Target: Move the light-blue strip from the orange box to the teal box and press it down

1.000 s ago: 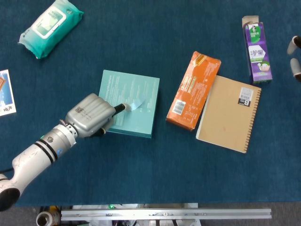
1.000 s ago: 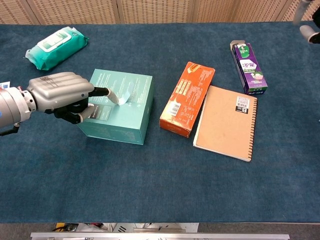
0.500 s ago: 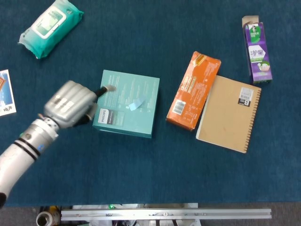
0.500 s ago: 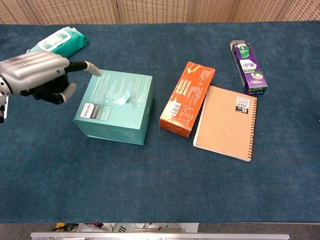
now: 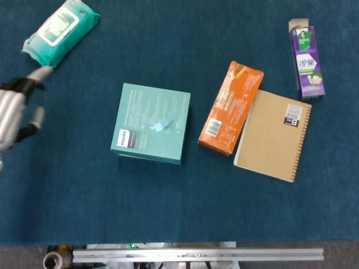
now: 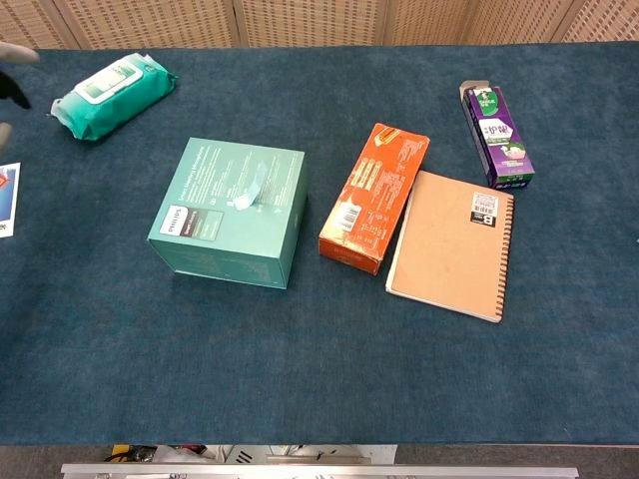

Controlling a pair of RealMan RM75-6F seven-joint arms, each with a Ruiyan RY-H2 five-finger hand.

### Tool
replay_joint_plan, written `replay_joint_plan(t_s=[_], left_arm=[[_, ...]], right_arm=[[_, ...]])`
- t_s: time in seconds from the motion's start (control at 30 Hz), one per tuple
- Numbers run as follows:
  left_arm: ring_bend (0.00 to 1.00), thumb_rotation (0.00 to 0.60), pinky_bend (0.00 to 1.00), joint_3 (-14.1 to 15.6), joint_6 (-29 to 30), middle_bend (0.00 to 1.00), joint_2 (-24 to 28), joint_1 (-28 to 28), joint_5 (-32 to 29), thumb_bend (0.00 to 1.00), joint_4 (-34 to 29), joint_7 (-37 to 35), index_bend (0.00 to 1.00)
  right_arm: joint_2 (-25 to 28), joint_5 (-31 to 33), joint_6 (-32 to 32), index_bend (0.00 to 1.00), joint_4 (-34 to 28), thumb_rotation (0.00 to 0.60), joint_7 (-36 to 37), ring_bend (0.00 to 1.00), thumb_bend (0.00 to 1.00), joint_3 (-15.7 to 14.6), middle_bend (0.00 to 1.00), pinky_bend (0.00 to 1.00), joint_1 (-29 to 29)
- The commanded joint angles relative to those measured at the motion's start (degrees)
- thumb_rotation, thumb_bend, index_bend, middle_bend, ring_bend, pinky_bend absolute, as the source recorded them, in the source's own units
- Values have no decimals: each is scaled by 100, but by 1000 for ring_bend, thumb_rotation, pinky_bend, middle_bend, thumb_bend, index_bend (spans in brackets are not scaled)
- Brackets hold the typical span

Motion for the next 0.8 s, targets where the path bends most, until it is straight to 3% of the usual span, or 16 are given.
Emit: replay_joint_plan(t_s=[0.03, 0.4, 0.8], left_arm=[[259, 600, 372, -4, 462, 302, -122, 421, -60, 483, 252, -111, 124], [259, 600, 346, 269, 1222, 302, -323, 1280, 204, 482, 411, 145, 125], [259, 600, 338, 258, 1266, 302, -316, 1555, 407, 482, 240, 396, 125]], right_arm=[[-61, -325, 228, 327, 294, 600, -46, 393, 224, -210, 459, 611, -248], [-361, -945, 785, 327, 492, 600, 24, 390, 224, -446, 456, 600, -834], [-544, -1330, 464, 327, 659, 600, 252, 389, 224, -486, 456, 600, -885]])
